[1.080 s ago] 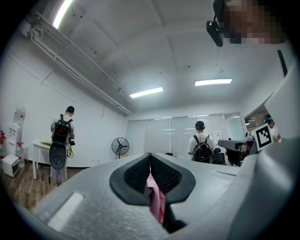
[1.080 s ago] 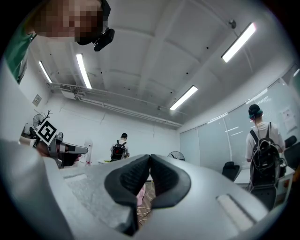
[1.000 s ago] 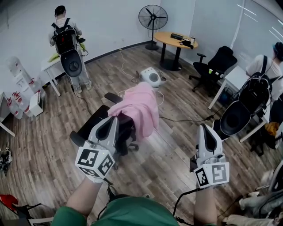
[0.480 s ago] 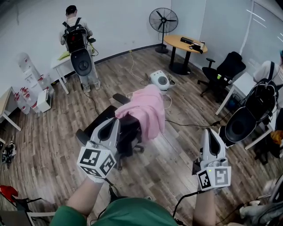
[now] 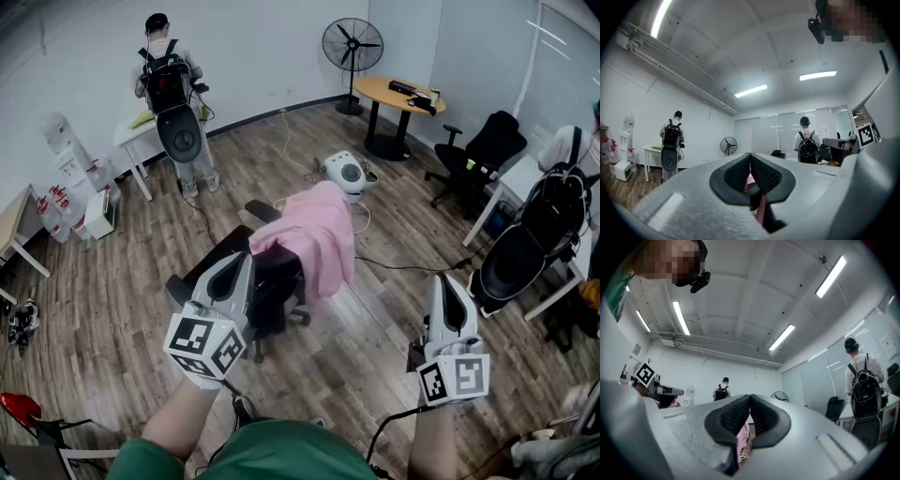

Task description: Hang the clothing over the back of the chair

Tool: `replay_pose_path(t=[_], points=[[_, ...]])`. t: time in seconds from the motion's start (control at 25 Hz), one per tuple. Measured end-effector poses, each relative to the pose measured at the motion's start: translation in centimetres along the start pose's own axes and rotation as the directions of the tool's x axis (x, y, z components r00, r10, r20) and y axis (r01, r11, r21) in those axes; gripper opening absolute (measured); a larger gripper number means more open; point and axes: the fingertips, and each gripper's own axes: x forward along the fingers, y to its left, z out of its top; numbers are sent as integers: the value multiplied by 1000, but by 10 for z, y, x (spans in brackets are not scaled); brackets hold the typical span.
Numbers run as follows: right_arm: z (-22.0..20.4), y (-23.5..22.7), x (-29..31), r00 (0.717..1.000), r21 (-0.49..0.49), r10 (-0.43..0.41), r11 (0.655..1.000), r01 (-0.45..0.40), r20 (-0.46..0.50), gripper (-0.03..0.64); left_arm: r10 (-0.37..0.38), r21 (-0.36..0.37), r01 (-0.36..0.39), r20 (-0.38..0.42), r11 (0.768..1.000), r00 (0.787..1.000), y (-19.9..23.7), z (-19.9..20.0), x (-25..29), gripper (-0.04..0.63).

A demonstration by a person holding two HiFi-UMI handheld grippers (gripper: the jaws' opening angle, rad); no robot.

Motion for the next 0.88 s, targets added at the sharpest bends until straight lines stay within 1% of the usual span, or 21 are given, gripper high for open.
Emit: replay_pose_path(t=[0.32,0.52,0.88], points=[[1,4,3,1000,12,0,1000,0,-4,5,0,3,0,-2,1000,1000,6,3,1,12],[-2,4,-2,1000,8,-1,1000,1,-3,5,-1,5,1,2,1000,1000,3,1,-2,12],[-3,4,-4,1000,29,-2,1000,2,-7,5,-3,5,3,-2,1000,1000,3,0,-4,12]])
